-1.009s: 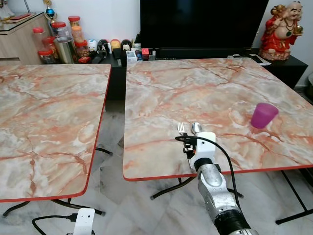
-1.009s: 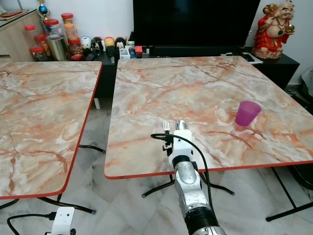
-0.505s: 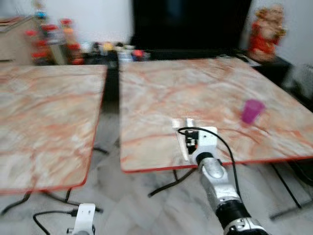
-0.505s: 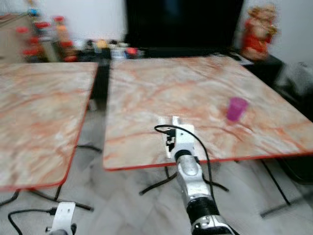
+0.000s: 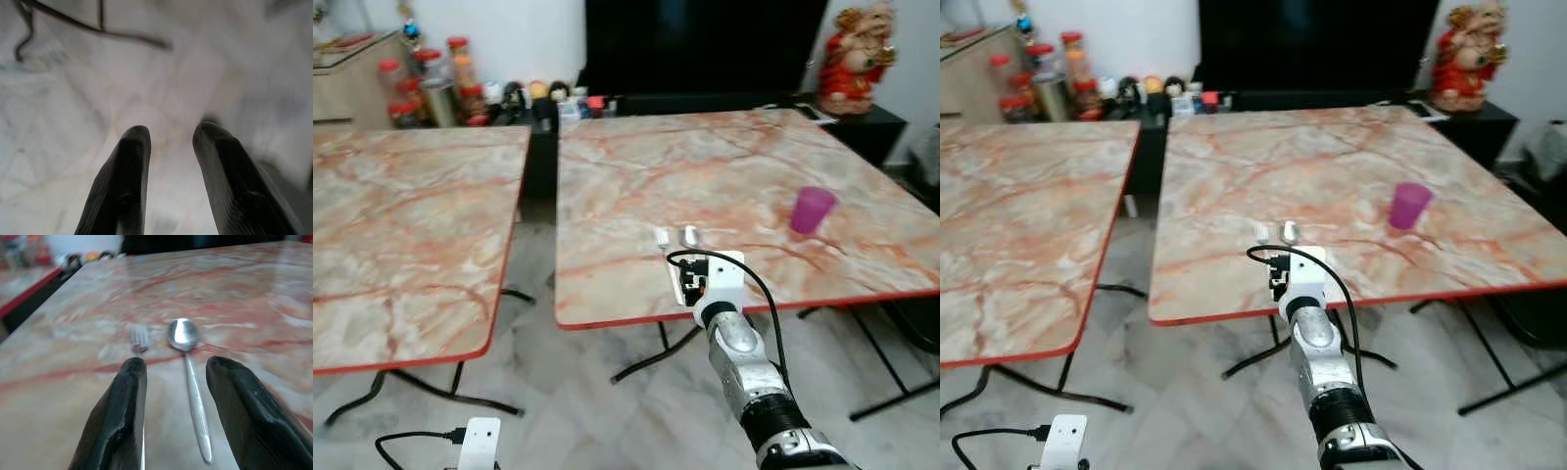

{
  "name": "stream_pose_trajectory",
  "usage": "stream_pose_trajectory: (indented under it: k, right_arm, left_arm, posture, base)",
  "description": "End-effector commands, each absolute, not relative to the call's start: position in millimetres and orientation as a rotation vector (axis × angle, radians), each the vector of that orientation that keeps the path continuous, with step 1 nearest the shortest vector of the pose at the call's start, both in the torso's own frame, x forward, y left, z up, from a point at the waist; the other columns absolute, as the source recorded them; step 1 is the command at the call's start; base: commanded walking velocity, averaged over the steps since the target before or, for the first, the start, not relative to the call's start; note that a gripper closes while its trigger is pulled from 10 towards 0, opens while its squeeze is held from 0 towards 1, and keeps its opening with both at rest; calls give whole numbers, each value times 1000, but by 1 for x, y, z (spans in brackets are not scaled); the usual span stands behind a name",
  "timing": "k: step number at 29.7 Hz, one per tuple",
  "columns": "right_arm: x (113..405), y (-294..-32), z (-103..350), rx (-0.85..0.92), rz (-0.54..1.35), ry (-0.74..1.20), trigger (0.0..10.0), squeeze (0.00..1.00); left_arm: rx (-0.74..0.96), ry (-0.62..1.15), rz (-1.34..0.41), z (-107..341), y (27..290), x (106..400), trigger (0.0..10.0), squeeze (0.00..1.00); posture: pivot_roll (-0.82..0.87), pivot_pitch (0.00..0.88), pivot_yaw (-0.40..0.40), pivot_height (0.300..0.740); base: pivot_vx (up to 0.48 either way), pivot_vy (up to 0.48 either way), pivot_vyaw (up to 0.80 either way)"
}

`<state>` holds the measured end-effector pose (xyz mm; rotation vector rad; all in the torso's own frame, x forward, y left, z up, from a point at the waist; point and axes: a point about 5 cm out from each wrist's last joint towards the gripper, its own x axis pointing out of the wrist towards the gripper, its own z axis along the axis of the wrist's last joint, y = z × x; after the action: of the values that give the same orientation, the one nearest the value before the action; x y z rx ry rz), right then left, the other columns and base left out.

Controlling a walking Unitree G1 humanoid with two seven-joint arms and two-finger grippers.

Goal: Setting the table

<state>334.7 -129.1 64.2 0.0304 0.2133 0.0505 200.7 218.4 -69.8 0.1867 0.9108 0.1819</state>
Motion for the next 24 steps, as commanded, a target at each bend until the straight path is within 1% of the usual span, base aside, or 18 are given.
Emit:
stream_pose_trajectory:
  k: [1, 6, 18, 24]
  right_arm:
    - [339, -120, 72, 39, 79, 181, 10000, 0]
    - [340, -118, 75, 19, 99, 161, 10000, 0]
    - [338, -115, 73, 38, 96, 159, 10000, 0]
    - [337, -114, 72, 44, 94, 160, 10000, 0]
  left_arm:
    - [189, 961, 185, -77, 220, 187, 10000, 0]
    - [193, 959, 183, -77, 220, 187, 10000, 0]
    - [204, 958, 183, -76, 222, 188, 10000, 0]
    - [203, 952, 192, -75, 223, 189, 10000, 0]
  posture:
    - [-64, 0, -14, 736]
    - [-64, 0, -12, 736]
    - [-59, 0, -8, 736]
    - [-57, 0, -9, 736]
  base:
    - [390, 0, 0]
    - [394, 0, 0]
    - [373, 0, 0]
    - [0, 0, 0]
